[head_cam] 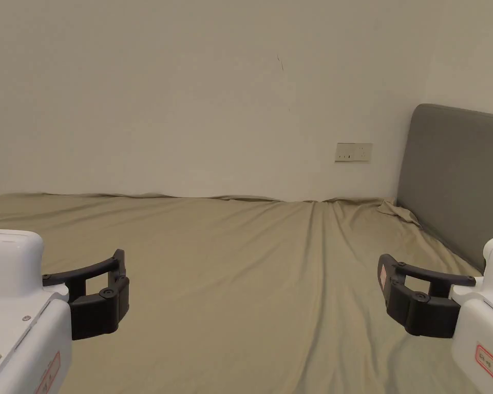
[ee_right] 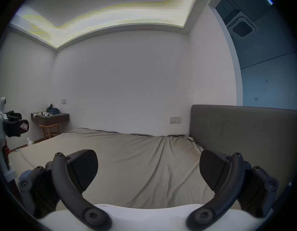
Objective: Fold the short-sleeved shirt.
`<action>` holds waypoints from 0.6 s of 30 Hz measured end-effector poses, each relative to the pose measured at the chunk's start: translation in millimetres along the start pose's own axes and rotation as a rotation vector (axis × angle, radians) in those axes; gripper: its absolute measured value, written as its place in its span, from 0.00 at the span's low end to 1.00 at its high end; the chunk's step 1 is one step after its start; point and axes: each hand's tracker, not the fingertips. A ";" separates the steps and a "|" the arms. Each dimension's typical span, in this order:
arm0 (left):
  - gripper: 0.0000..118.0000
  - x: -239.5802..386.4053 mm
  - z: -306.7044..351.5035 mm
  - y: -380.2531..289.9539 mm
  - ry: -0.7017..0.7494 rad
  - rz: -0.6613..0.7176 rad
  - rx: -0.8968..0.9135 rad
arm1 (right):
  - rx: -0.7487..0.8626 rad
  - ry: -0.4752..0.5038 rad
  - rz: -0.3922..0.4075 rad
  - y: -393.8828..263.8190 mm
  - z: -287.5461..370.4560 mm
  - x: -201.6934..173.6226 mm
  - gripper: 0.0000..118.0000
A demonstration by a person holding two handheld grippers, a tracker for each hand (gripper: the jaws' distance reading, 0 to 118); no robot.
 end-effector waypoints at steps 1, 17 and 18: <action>0.98 -4.7 1.1 1.5 -0.021 0.038 -0.005 | -0.001 0.003 -0.002 0.2 0.3 -0.1 1.00; 0.98 -16.8 6.5 7.8 0.053 0.035 0.009 | 0.000 0.012 0.032 3.5 1.7 -6.8 1.00; 0.98 -16.6 7.0 8.5 0.052 0.036 0.012 | 0.001 0.013 0.034 3.9 2.1 -7.0 1.00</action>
